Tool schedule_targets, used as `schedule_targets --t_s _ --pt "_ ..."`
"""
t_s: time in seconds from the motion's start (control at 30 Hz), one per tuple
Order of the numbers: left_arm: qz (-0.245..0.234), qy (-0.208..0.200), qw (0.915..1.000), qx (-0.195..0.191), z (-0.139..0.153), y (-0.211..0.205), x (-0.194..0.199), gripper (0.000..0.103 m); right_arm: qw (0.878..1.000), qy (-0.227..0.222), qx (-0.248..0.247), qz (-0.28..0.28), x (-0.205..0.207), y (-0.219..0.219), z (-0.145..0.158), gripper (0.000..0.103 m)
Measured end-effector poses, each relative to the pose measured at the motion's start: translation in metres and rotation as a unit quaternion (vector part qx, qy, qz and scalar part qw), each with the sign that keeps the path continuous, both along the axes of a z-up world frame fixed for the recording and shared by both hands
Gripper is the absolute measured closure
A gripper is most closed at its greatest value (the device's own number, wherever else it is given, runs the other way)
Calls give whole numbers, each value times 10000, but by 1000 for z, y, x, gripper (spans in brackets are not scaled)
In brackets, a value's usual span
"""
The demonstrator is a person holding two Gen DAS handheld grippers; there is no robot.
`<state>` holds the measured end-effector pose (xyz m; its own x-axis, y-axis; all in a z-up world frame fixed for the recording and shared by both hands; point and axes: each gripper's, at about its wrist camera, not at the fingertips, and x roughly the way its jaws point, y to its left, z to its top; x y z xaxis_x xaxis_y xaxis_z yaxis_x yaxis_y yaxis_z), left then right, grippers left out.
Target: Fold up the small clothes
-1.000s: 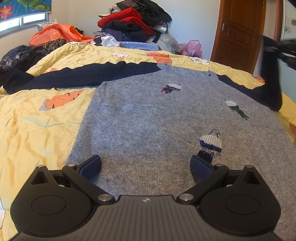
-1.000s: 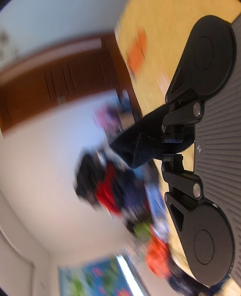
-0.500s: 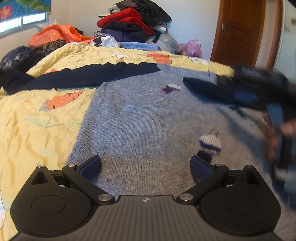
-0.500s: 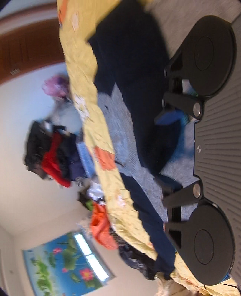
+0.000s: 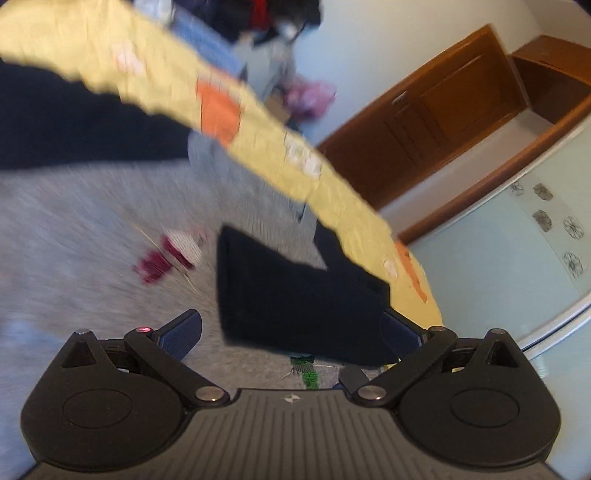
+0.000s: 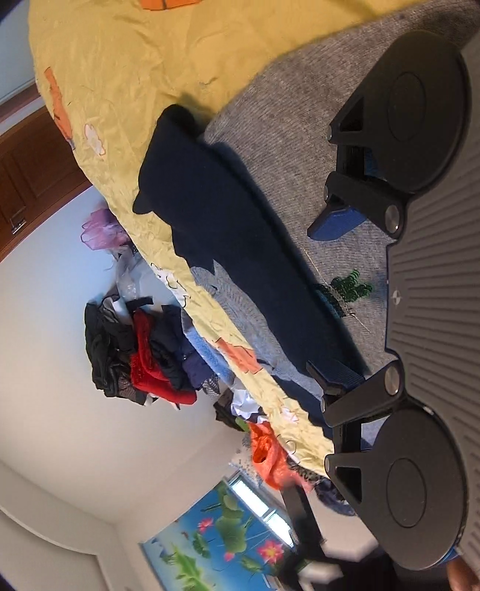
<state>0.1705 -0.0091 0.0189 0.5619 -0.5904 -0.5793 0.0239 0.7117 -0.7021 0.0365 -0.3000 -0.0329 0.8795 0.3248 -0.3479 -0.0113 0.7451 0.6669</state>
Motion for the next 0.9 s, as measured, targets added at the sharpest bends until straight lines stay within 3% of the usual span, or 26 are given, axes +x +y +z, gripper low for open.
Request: schedule_targets --t_s 0.1,0.17,0.23,0.27,0.33,0.4,0.47,0.57,0.63,0.7,0.8,0.9 --pt "172 289 9994 70 -19 -11 20 1 10000 -7 7 29 0 1 1 30" --pt "206 430 9989 35 -32 -14 26 10 10000 -15 51 46 0 0 1 30" --pt "77 360 9993 92 -30 -20 30 36 9999 -32 113 60 1 -1 0 29" --pt "-29 399 9991 149 -31 -24 34 58 9999 -40 138 58 1 -2 0 29" --pt "-50 444 9981 427 -29 -29 38 69 9998 -50 164 62 1 -2 0 29" --pt "-58 321 9970 709 -26 -34 40 94 9998 -56 173 66 2 -2 0 29" --pt "-60 192 9950 978 -19 -36 41 96 9998 -62 187 63 2 -2 0 29" --pt "-80 -465 9873 1518 7 -42 38 97 9998 -65 189 59 2 -2 0 29" --pt "-15 -969 9803 1720 29 -36 31 97 9998 -62 181 59 3 -1 0 29" --pt "121 -1220 9758 1812 44 -21 28 97 9998 -63 183 58 3 -1 0 29" --pt "438 -1375 9709 1910 53 11 18 97 9998 -64 177 60 3 -1 0 29" --pt "665 -1073 9694 2107 37 42 13 97 9999 -58 149 55 4 0 0 29"
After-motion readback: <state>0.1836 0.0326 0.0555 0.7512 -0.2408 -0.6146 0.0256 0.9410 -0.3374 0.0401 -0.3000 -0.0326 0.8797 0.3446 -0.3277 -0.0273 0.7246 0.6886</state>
